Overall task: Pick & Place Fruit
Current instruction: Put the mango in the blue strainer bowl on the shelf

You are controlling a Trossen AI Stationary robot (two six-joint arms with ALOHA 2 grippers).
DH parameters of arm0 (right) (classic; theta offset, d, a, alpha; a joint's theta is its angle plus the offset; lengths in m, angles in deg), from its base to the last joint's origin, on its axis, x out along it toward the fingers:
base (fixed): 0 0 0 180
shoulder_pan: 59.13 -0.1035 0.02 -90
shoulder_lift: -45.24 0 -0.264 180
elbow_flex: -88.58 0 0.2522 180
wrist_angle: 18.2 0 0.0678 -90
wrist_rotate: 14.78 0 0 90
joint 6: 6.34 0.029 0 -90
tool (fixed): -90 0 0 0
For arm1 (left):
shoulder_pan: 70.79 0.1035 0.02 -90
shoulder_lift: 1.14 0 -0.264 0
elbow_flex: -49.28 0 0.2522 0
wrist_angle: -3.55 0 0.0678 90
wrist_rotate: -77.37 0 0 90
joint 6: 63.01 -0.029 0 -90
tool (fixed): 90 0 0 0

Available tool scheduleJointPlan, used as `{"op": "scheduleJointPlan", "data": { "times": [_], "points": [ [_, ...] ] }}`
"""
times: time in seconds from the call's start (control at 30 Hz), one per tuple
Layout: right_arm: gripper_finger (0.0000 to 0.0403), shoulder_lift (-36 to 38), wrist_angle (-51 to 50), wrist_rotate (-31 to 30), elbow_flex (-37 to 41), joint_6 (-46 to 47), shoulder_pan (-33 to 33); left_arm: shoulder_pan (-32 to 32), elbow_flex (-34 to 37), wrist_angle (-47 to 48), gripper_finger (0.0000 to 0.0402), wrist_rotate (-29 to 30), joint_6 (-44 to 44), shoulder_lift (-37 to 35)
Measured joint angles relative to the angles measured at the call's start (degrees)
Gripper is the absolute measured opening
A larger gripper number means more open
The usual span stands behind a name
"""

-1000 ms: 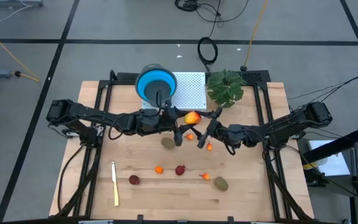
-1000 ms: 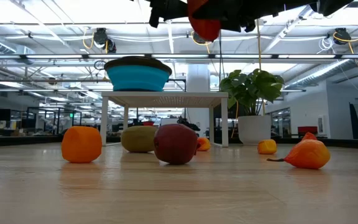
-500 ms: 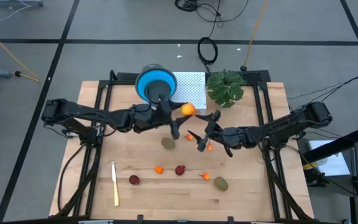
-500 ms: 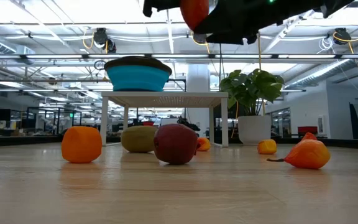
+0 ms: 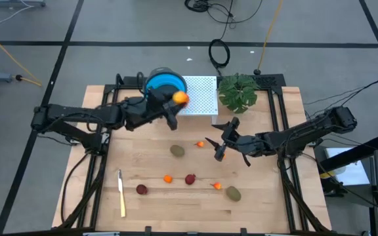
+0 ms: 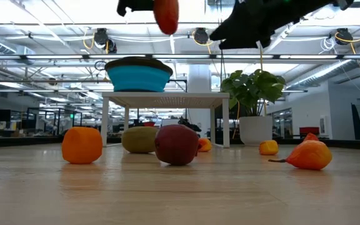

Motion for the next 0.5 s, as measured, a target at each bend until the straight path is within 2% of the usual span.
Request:
{"op": "scheduleJointPlan", "data": {
  "times": [0.2,0.5],
  "points": [
    [0.0210,2.3,-4.8,0.0,0.0,2.5,-0.1,3.5,0.0,6.2,0.0220,-0.6,5.6,-2.4],
    [0.0095,4.7,-8.3,1.6,0.0,2.1,-0.1,10.4,0.0,7.3,0.0220,-9.5,12.3,-3.1]
  ]
}}
